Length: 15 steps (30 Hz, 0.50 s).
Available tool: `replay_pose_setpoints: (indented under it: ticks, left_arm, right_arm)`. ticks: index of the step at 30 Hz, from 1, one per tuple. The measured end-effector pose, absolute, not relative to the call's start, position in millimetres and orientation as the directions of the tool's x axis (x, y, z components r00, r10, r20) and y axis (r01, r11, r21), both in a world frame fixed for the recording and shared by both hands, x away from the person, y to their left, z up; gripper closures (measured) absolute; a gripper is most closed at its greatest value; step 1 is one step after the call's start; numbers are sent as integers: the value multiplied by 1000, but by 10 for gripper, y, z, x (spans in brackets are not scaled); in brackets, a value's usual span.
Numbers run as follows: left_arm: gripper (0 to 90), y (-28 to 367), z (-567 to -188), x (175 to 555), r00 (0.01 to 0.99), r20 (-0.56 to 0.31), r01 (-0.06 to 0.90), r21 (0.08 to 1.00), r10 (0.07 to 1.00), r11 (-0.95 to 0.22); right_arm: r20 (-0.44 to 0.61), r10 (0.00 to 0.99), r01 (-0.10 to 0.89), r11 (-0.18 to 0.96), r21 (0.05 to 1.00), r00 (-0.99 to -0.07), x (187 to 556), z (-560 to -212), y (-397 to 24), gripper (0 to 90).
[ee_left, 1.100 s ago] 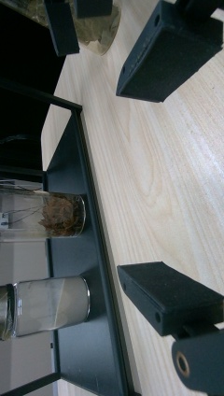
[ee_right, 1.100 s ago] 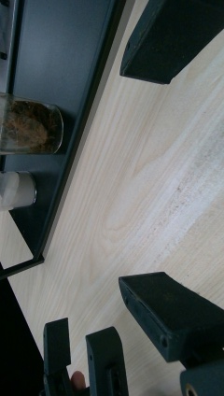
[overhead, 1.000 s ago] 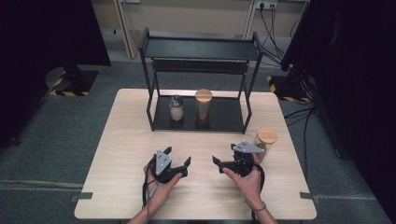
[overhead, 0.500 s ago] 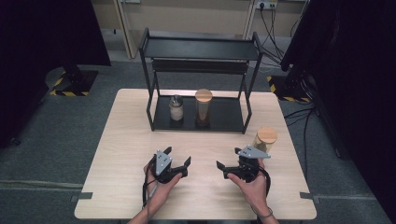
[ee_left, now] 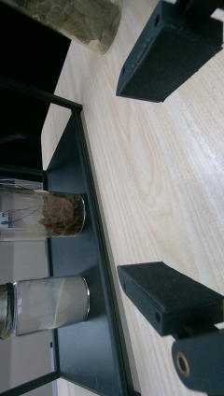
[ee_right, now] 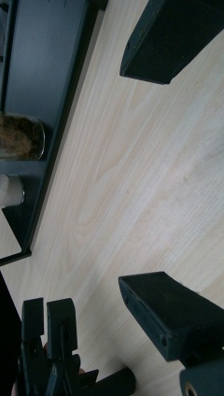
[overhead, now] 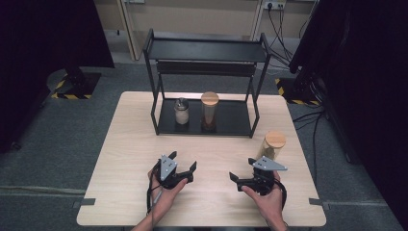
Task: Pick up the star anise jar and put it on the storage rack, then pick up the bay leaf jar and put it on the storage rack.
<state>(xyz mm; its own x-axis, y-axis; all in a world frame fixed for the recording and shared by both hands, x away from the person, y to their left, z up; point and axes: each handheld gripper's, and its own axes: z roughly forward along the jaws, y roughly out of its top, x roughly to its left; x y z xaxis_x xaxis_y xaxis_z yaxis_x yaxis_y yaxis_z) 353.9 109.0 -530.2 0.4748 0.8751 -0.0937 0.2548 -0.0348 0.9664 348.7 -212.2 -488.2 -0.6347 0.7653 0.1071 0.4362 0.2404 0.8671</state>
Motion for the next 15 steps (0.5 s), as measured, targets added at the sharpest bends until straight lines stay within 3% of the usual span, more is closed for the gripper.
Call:
replay_pose_setpoints:
  ticks: [15]
  left_arm:
    - [118,1091,-5303,3535,472,-93,252,967,877,-33]
  right_arm:
    - [107,830,458,190,868,-547,3262,-4832,-2583,42]
